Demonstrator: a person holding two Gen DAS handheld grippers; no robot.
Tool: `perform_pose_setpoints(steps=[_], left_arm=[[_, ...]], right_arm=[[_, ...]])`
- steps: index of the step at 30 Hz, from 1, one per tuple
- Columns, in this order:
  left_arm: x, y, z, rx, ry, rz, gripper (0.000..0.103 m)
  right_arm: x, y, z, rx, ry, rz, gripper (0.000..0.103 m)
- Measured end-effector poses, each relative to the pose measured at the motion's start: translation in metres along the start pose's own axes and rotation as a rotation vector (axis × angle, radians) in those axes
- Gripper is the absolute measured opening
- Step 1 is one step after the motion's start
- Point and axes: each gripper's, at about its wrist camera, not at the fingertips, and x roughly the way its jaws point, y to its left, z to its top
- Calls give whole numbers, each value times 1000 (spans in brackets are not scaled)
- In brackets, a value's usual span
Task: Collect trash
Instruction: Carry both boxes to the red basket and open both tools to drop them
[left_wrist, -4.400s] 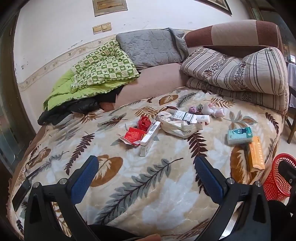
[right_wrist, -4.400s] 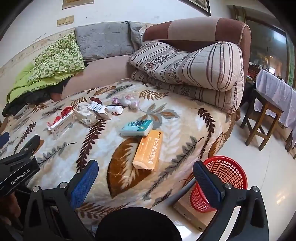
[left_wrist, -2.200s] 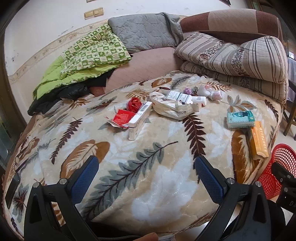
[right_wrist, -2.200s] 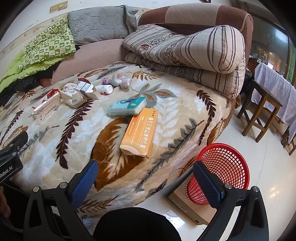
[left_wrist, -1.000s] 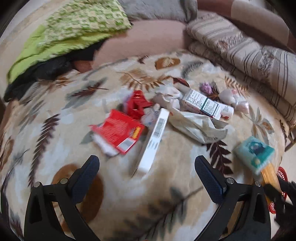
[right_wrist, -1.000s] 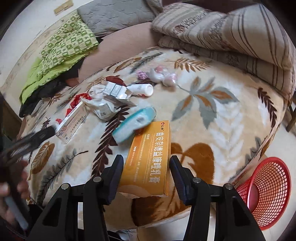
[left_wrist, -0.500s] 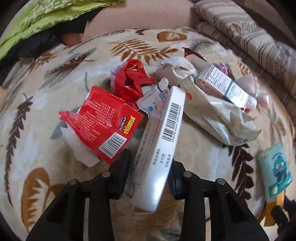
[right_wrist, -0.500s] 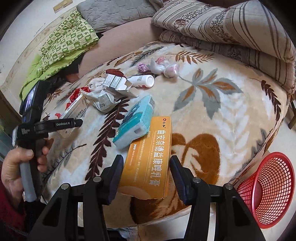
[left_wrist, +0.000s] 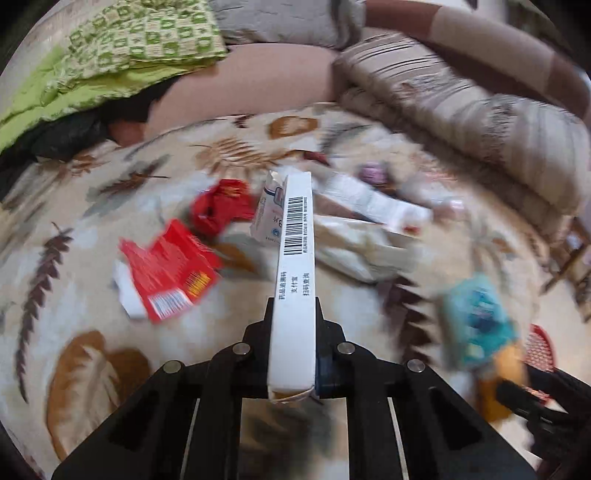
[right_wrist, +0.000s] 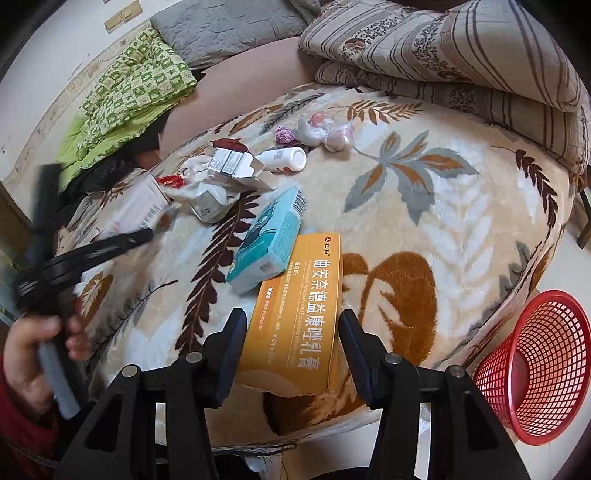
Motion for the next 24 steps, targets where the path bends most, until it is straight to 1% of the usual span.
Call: perform_pose_setpoints(steps=[2, 4, 5, 7, 9, 13, 15, 18, 24], left_arm=[[-7, -8, -8, -3, 1, -30, 13], [-11, -20, -16, 19, 3, -47, 13], [-12, -25, -20, 29, 3, -46, 13], [-15, -35, -26, 54, -17, -23, 13], [-20, -40, -29, 70, -54, 2, 13], [-29, -45, -29, 87, -134, 20, 13], [-28, -49, -28, 108, -144, 20, 13], [-29, -55, -30, 144, -152, 22, 13], [-34, -70, -35, 226, -175, 35, 13]], right_arm=[[5, -1, 1, 1, 17, 1, 57], [11, -2, 2, 4, 39, -3, 59], [15, -1, 2, -1, 53, -11, 59], [17, -2, 1, 0, 52, -18, 57], [13, -2, 0, -2, 30, -23, 54], [-3, -2, 0, -10, -34, -47, 53], [-14, -3, 1, -10, -76, -60, 53], [-25, -3, 3, -8, -110, -69, 53], [-40, -5, 5, 8, -139, -65, 52]])
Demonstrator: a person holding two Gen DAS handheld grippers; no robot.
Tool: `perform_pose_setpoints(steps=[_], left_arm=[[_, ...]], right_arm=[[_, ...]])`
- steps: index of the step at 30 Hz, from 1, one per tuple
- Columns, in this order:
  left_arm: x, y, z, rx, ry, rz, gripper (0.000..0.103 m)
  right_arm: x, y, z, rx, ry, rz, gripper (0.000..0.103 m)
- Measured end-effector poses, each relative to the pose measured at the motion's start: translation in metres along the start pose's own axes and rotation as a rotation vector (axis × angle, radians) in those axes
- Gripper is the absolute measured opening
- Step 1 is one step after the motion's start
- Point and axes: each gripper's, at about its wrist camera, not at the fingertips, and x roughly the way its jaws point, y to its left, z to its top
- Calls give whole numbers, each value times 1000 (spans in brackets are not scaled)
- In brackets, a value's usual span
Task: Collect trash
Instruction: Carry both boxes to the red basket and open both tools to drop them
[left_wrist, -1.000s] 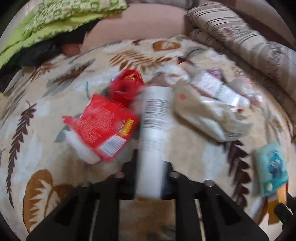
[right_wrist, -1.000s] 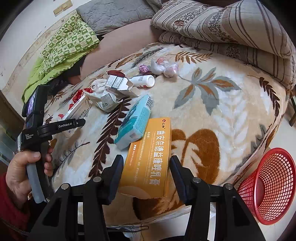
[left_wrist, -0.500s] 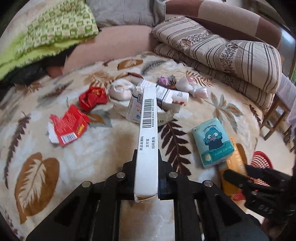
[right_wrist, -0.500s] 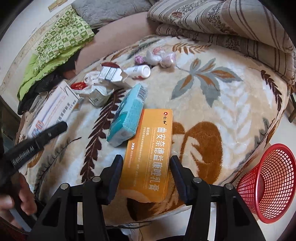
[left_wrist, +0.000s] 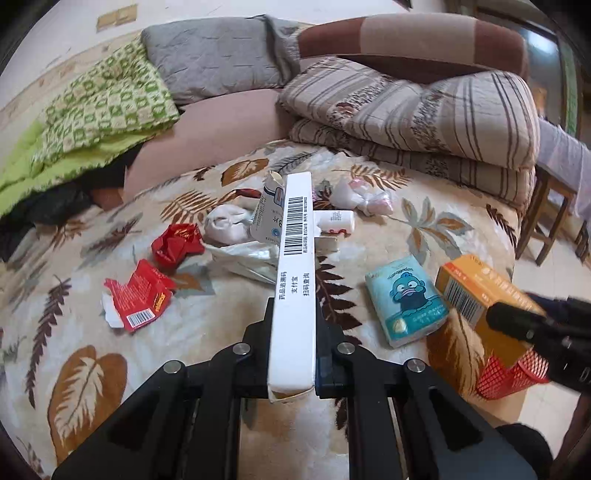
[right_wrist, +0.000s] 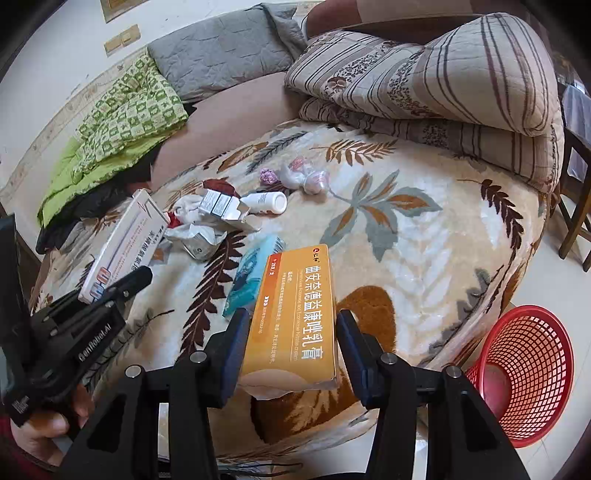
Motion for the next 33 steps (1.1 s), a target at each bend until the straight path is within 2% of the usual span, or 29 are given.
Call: perform_pose_setpoints(steps=[5, 11, 16, 22, 27, 31, 32, 33], left_arm=[[-7, -16, 0, 46, -2, -34, 13], [-20, -53, 3, 108, 32, -219, 13], [-22, -113, 8, 173, 109, -411, 13], [-12, -196, 7, 263, 208, -573, 13], [3, -255, 3, 329, 282, -640, 13], [19, -287, 2, 340, 314, -673, 14], [24, -296, 2, 346, 318, -685, 21], [29, -304, 2, 354, 329, -695, 40]], right_arm=[[-10, -11, -1, 28, -3, 2, 52], [-31, -42, -2, 91, -7, 8, 52], [-62, -104, -6, 232, -26, -21, 52], [-94, -179, -21, 381, -60, -108, 52], [-109, -236, -35, 490, -80, -157, 53], [-111, -271, -44, 562, -78, -177, 57], [-110, -277, -44, 569, -73, -186, 57], [-110, -283, -45, 574, -69, -205, 58]])
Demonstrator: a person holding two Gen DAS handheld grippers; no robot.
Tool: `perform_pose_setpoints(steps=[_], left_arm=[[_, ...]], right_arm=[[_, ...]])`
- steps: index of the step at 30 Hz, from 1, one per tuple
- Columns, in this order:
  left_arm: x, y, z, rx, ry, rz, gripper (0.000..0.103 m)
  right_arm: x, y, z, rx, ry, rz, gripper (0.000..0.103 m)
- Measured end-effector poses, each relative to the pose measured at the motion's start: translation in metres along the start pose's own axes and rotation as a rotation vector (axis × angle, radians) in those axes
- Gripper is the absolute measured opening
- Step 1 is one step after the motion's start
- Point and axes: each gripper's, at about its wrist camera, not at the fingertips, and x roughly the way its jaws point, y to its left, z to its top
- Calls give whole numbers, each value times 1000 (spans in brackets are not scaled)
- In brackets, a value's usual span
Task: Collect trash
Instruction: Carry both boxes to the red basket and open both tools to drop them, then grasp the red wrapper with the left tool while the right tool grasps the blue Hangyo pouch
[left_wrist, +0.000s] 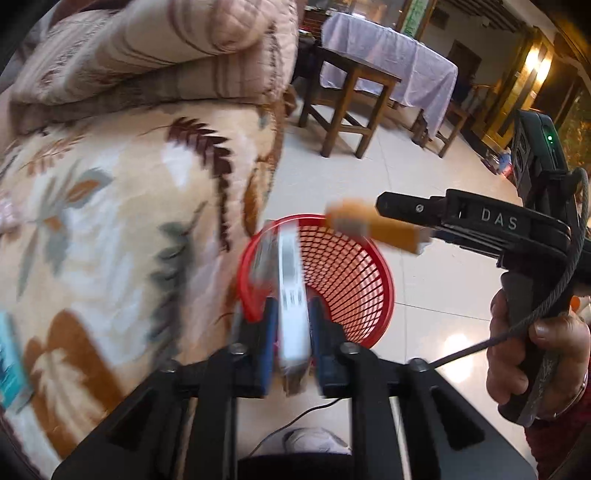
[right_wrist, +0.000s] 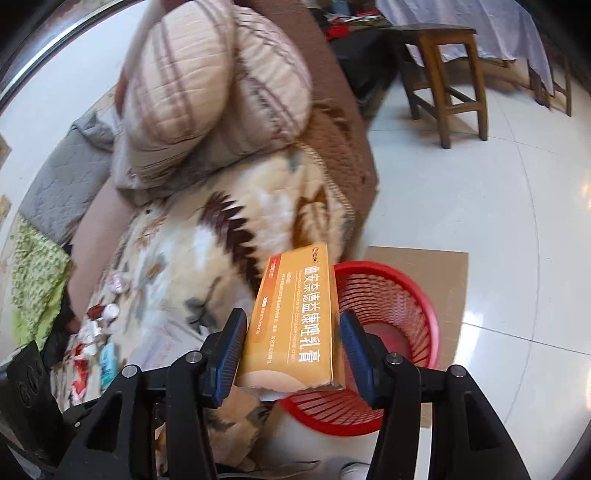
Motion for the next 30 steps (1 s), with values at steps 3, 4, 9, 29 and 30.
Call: perform_pose_setpoints(steps=[3, 4, 9, 29, 30], left_arm=[[7, -4, 7, 0, -6, 19, 54], [5, -4, 7, 0, -9, 21, 54], [-30, 12, 0, -13, -55, 100, 54], [-223, 158, -112, -388, -319, 509, 67], [-227, 165, -118, -408, -322, 518, 67]], right_arm=[[2, -15, 6, 17, 1, -25, 66], [1, -19, 7, 26, -7, -30, 66], [-4, -20, 9, 13, -19, -43, 66], [-7, 191, -61, -411, 77, 132, 66], [-7, 200, -62, -418, 88, 140, 66]])
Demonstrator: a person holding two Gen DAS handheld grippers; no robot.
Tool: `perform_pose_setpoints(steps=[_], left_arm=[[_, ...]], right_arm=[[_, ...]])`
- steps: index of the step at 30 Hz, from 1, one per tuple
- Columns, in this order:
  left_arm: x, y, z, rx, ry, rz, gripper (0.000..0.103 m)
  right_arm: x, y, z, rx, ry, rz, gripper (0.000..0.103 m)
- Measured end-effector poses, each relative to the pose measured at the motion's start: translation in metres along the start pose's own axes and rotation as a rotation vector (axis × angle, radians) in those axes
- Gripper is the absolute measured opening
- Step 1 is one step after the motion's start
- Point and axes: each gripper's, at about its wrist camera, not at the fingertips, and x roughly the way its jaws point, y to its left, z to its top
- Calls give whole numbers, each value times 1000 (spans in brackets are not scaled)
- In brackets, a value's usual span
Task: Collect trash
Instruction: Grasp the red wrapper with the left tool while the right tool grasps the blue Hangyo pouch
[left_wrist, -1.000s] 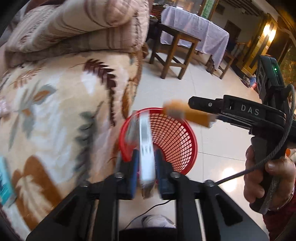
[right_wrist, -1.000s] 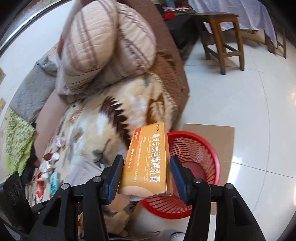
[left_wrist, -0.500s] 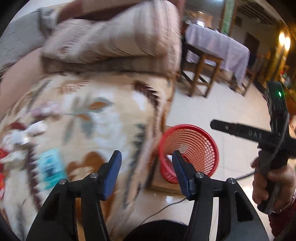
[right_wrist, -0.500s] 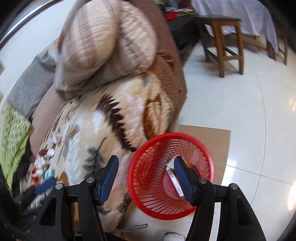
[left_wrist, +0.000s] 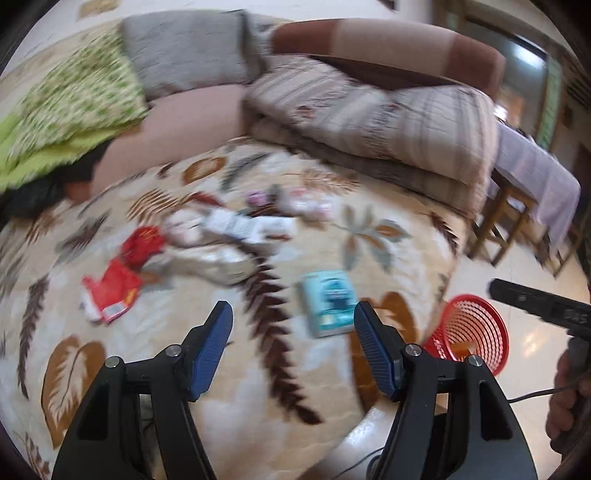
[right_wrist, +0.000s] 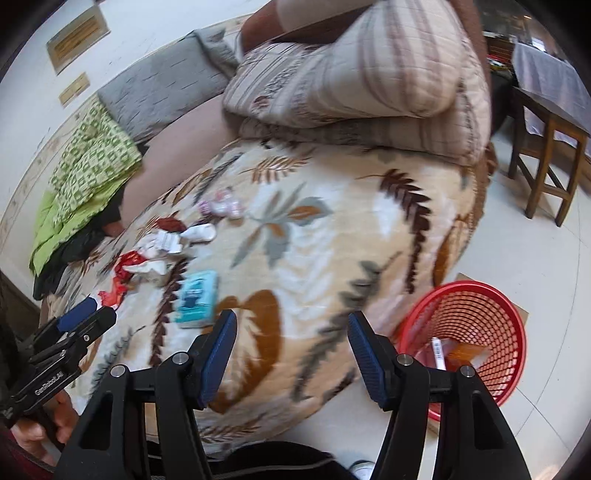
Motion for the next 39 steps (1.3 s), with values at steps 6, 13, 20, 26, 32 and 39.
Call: perform_pose_setpoints(steps=[6, 13, 20, 26, 32, 39], left_arm=[[4, 62, -9, -127, 16, 107, 67], [12, 116, -8, -286, 31, 155, 67], [13, 186, -17, -460, 64, 246, 67], [26, 230, -22, -630, 113, 225, 67], [59, 242, -13, -673, 166, 240, 67], [96, 241, -9, -632, 220, 315, 60]], right_arm=[[2, 38, 18, -30, 37, 40, 66], [15, 76, 54, -85, 66, 98, 67], [93, 102, 54, -96, 180, 126, 83], [168, 120, 24, -168, 328, 89, 83], [191, 144, 19, -269, 330, 28, 84], [190, 129, 22, -230, 317, 27, 46]])
